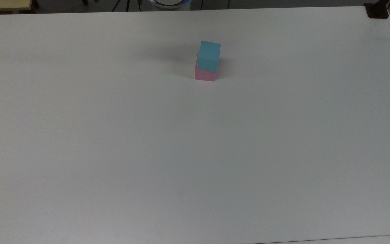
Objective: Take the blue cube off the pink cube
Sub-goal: 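Move the gripper toward the blue cube stacked on the pink cube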
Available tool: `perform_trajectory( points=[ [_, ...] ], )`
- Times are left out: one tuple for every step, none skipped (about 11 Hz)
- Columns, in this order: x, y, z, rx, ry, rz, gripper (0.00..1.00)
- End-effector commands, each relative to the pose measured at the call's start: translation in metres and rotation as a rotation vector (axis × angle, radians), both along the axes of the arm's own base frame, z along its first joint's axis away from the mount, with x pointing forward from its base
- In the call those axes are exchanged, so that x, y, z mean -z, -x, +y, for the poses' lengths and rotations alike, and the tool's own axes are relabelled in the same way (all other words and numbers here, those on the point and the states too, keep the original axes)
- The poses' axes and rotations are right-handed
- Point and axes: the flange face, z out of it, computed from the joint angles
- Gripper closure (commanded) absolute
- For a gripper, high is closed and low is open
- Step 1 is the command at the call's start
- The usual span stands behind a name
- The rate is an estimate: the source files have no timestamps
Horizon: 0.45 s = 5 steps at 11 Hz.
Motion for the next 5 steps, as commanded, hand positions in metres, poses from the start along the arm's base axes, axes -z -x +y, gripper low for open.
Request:
perform_trajectory(
  points=[
    [-0.0005, -0.0010, 0.0017, -0.016, 0.008, -0.003, 0.00],
    [-0.0005, -0.0010, 0.0017, -0.016, 0.008, -0.003, 0.00],
    [0.0003, -0.0015, 0.0017, -0.016, 0.008, -0.002, 0.00],
    [0.0005, -0.0014, 0.0027, -0.028, 0.007, 0.000, 0.00],
    [0.0043, -0.0013, 0.0054, -0.040, 0.005, 0.009, 0.00]
  ],
)
